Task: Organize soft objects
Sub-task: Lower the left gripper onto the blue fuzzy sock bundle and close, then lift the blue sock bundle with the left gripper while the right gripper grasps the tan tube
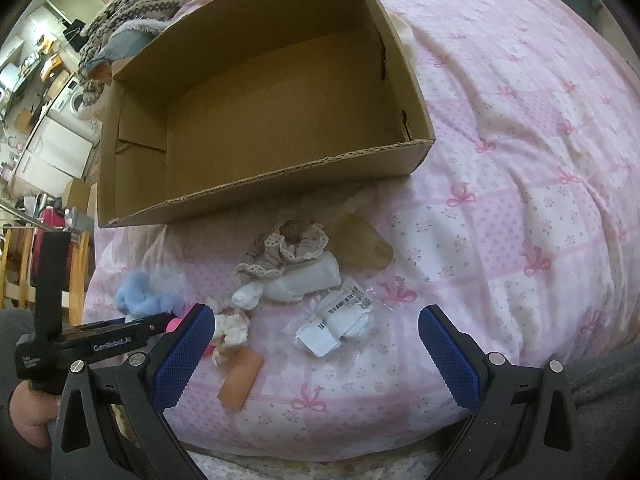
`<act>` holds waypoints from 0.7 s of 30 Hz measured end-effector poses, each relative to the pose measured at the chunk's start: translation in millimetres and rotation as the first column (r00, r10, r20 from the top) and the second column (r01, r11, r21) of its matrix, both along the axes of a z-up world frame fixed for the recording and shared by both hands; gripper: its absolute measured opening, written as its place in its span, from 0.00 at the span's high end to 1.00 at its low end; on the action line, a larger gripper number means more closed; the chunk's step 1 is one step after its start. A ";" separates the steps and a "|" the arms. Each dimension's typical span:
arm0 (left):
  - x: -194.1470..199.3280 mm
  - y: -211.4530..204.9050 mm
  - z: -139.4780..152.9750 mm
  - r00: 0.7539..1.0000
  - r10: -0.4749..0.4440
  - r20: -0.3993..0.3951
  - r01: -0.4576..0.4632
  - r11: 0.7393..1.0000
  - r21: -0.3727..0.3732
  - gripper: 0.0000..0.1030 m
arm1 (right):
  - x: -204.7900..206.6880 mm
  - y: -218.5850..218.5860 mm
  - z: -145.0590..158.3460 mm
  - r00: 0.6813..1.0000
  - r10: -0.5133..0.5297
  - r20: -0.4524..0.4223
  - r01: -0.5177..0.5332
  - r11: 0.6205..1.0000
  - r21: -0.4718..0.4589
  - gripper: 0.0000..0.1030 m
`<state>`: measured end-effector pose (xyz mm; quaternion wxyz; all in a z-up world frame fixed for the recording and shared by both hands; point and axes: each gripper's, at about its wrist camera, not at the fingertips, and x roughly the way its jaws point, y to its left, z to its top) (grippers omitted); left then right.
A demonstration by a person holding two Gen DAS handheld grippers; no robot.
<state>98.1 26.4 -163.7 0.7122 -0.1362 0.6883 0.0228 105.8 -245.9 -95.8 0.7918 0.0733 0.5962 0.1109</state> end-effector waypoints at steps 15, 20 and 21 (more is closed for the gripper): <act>-41.1 0.9 98.5 0.961 -0.018 0.276 0.015 1.000 0.014 0.79 | -6.8 23.6 -21.3 0.969 0.168 -0.178 -0.120 0.959 0.257 0.43; -40.9 4.0 88.1 0.962 0.022 0.272 -0.023 1.000 -0.002 0.79 | -13.9 42.0 -40.7 0.939 0.226 -0.261 -0.155 0.952 0.264 0.57; -39.6 4.4 86.3 0.962 0.026 0.270 -0.026 1.000 -0.003 0.79 | -14.7 45.3 -43.8 0.936 0.227 -0.269 -0.159 0.954 0.254 0.57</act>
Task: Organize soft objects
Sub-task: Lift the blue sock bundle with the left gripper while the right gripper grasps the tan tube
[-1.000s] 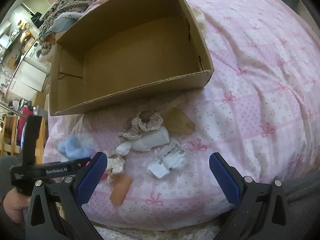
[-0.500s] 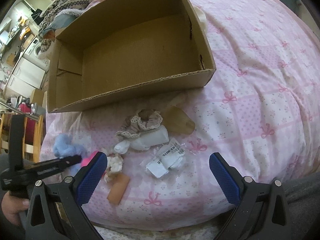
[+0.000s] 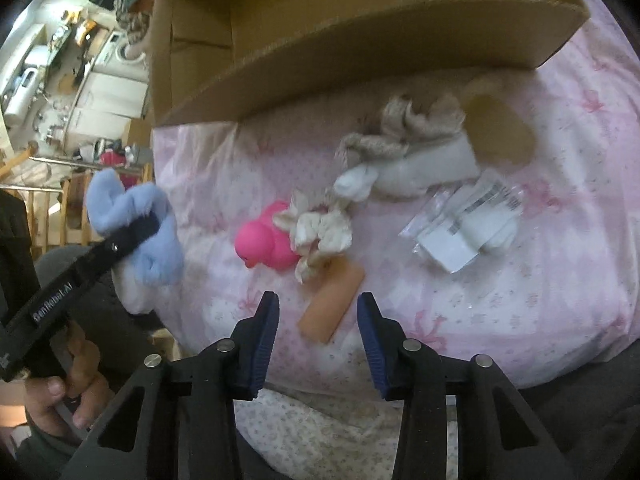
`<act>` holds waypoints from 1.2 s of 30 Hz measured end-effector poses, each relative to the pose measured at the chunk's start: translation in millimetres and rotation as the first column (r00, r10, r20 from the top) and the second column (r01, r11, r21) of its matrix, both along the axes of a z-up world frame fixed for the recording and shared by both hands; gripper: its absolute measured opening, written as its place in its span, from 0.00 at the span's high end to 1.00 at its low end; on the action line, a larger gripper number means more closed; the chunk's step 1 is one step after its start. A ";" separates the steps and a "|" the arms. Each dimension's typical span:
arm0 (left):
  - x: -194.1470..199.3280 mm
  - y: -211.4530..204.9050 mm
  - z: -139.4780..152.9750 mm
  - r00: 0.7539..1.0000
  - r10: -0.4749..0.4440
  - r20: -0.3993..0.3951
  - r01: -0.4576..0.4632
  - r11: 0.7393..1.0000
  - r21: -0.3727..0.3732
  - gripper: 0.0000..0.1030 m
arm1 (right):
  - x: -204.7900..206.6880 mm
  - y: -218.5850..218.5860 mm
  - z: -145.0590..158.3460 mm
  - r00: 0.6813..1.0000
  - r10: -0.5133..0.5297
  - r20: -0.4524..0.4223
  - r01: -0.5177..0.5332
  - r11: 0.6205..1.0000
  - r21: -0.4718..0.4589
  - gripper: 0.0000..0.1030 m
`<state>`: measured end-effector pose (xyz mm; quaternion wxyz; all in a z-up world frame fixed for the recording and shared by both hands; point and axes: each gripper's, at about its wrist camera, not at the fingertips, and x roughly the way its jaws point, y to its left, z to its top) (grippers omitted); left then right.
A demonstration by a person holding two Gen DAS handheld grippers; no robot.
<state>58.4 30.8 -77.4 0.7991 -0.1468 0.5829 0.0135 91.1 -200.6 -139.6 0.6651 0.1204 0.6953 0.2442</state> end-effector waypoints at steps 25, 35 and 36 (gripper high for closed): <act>5.9 -1.9 -8.5 0.999 0.040 -0.031 -0.041 0.999 -0.031 0.79 | -6.3 -13.5 42.5 0.961 -0.073 0.265 0.076 0.997 0.000 0.94; 3.7 -7.1 -8.1 0.999 0.037 -0.021 -0.036 0.998 0.049 0.79 | -14.6 -17.6 67.5 0.935 -0.080 0.346 0.066 0.997 0.050 0.94; 3.8 -7.1 -8.5 0.999 0.042 -0.021 -0.040 0.997 0.063 0.79 | -14.7 -16.0 68.8 0.932 -0.081 0.353 0.068 0.996 0.051 0.94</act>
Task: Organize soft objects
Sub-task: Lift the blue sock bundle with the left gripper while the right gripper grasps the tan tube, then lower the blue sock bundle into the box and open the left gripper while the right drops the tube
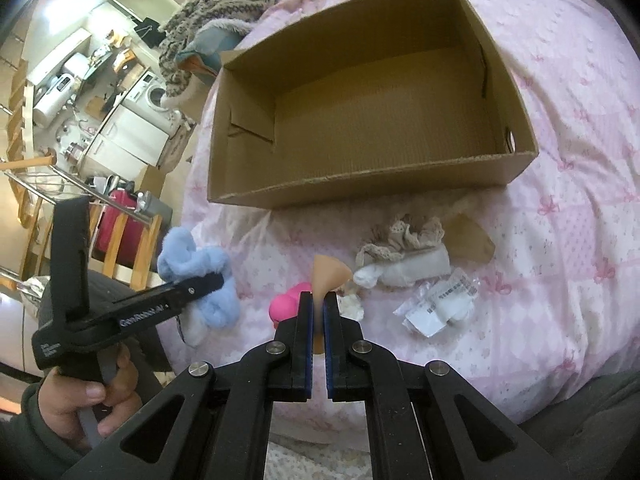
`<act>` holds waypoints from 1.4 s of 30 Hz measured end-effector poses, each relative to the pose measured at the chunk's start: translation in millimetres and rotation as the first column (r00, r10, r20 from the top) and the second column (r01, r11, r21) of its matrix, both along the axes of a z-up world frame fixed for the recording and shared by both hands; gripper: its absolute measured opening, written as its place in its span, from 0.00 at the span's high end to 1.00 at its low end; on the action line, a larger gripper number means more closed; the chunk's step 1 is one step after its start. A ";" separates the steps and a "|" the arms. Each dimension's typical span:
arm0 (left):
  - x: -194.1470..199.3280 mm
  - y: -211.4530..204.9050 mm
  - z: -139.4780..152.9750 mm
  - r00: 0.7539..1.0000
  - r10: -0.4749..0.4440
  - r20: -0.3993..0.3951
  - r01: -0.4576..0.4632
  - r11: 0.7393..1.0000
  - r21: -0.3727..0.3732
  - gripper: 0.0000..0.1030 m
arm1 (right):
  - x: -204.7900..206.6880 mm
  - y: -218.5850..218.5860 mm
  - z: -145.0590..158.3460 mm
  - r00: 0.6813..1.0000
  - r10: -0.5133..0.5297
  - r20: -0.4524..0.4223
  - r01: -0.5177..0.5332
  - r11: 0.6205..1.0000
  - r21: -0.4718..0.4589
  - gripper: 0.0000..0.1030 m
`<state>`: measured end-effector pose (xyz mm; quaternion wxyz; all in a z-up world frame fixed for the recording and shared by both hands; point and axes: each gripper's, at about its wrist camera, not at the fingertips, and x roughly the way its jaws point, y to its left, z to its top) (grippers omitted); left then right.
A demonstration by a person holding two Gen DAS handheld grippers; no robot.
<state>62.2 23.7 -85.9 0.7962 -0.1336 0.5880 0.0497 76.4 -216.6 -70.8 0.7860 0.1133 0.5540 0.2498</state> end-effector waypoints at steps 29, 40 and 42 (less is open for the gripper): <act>71.4 -9.2 112.5 0.925 -0.087 0.370 0.016 0.981 0.191 0.79 | 78.6 -38.8 83.2 0.955 -0.127 0.268 0.104 0.990 0.097 0.94; 113.4 -37.7 80.5 0.910 -0.158 0.384 0.082 0.975 0.208 0.79 | 110.2 -41.4 38.0 0.964 -0.189 0.185 0.186 0.982 0.031 0.94; 118.4 -40.2 73.0 0.913 -0.164 0.373 0.093 0.975 0.202 0.79 | 113.3 -39.2 30.9 0.967 -0.185 0.173 0.186 0.982 0.006 0.94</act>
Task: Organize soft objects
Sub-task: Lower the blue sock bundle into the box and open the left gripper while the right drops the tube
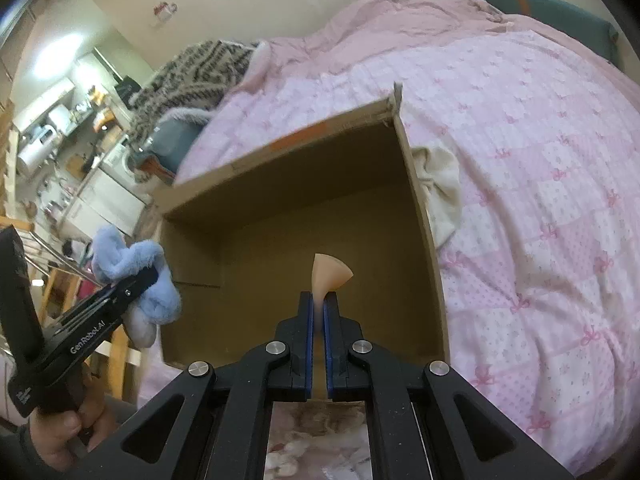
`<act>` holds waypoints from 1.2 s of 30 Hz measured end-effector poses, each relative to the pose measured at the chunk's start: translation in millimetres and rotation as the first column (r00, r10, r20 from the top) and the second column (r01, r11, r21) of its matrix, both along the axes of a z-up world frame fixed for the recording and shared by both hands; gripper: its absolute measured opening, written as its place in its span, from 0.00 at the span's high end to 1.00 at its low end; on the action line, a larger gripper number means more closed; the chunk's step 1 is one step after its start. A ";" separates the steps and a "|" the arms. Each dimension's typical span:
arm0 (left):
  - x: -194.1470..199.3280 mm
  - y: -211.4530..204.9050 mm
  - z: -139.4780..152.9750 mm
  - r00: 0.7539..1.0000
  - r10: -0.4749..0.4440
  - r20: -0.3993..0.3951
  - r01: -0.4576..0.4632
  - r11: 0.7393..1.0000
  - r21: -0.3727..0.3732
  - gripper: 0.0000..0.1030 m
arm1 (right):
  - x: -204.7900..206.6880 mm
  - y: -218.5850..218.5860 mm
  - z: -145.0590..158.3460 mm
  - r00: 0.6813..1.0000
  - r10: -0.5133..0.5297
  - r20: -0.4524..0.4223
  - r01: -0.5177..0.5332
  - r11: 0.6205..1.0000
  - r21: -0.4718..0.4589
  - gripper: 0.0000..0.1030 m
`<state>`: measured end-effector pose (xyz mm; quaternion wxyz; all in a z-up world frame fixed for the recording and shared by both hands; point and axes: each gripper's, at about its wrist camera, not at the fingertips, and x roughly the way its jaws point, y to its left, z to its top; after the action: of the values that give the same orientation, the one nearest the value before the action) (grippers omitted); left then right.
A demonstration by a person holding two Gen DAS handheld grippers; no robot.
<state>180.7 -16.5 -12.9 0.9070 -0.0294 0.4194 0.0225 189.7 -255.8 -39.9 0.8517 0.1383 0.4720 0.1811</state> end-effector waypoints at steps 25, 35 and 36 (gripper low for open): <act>11.1 0.0 -40.7 0.998 -0.020 -0.067 0.019 1.000 -0.006 0.77 | 5.2 19.6 -38.7 0.990 0.044 -0.133 -0.055 0.995 -0.081 0.94; 10.1 -0.4 -46.5 0.995 -0.032 -0.093 0.031 0.999 -0.008 0.60 | 1.6 17.1 -41.8 0.988 0.041 -0.147 -0.053 0.996 -0.078 0.93; 9.5 -1.8 -45.8 0.995 -0.036 -0.091 0.036 0.999 -0.002 0.56 | 1.4 17.5 -41.5 0.988 0.041 -0.148 -0.053 0.996 -0.077 0.93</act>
<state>190.2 -18.3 -58.7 0.8873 -0.0209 0.4606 0.0076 191.1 -238.3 -81.4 0.8150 0.1054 0.5434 0.1713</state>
